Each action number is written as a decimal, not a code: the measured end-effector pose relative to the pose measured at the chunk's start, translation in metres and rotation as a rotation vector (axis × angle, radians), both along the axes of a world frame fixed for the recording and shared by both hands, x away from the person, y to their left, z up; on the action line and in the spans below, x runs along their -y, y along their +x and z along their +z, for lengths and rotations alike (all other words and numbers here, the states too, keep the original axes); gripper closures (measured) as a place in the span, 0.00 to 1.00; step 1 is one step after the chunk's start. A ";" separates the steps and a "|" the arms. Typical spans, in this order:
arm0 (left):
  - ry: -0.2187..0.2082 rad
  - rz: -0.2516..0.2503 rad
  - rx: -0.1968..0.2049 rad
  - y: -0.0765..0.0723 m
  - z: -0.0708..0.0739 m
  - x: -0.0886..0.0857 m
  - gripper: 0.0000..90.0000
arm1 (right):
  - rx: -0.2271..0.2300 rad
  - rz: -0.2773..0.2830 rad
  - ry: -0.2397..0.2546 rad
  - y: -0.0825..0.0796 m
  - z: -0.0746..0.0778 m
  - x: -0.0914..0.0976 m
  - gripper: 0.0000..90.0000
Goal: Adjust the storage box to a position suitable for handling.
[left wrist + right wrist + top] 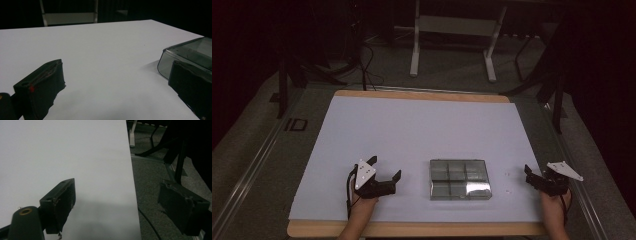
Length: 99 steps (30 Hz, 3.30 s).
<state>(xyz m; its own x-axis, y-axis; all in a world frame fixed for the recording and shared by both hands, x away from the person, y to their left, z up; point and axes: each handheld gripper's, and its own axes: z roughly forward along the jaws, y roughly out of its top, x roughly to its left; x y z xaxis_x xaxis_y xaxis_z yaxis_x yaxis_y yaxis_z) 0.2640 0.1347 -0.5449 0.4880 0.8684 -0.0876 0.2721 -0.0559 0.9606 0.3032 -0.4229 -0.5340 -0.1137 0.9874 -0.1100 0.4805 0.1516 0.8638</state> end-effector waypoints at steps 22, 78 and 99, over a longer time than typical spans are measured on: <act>-0.016 -0.072 -0.078 0.007 0.002 -0.001 0.01 | -0.032 0.020 0.037 0.004 0.002 0.004 0.16; 0.123 -0.472 -0.191 0.019 0.018 0.054 0.12 | -0.138 0.678 0.055 0.000 0.022 -0.058 0.35; 0.228 -0.586 -0.232 0.015 0.009 0.072 0.65 | -0.186 0.837 0.010 -0.015 0.008 -0.070 0.75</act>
